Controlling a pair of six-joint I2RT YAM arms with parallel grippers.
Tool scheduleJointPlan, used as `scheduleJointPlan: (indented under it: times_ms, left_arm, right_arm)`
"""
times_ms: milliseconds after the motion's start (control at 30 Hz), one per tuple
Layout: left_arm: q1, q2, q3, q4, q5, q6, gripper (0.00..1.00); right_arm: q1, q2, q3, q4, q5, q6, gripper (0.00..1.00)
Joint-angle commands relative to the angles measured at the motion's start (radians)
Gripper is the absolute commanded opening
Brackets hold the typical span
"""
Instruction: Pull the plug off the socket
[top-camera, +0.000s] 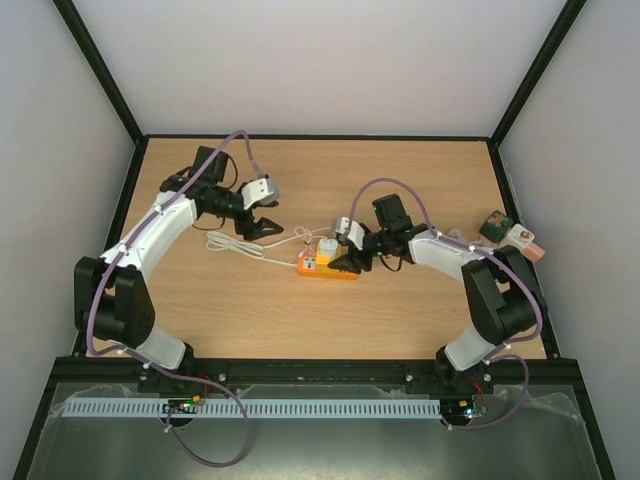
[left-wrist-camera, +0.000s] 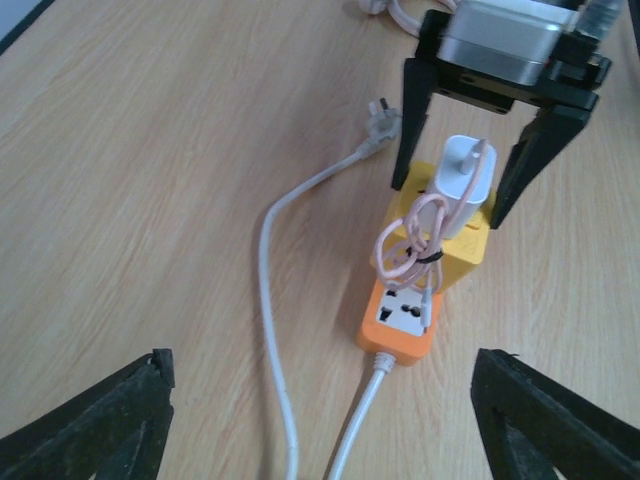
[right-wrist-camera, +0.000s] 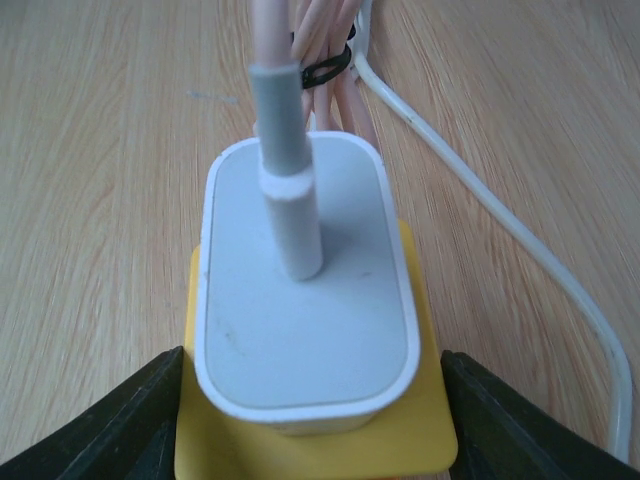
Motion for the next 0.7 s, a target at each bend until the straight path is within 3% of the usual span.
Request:
scheduleJointPlan:
  times_ms: [0,200,400,667]
  left_arm:
    - [-0.006,-0.044,-0.058,-0.055,0.068,0.092,0.81]
    - [-0.017,-0.05,-0.093,-0.049,0.085,0.116,0.79]
    - [-0.087,-0.041,-0.102,-0.007,0.04,0.107,0.81]
    - [-0.158,0.007,-0.091,0.074,0.032,0.076,0.84]
  right_arm:
    - [0.057,0.063,0.045,0.117,-0.005,0.077,0.58]
    - [0.087,0.125,0.095,0.169,-0.028,0.105,0.6]
    - [0.088,0.103,0.065,0.172,-0.052,0.128,0.86]
    - [0.087,0.083,-0.047,0.283,-0.058,0.16,0.88]
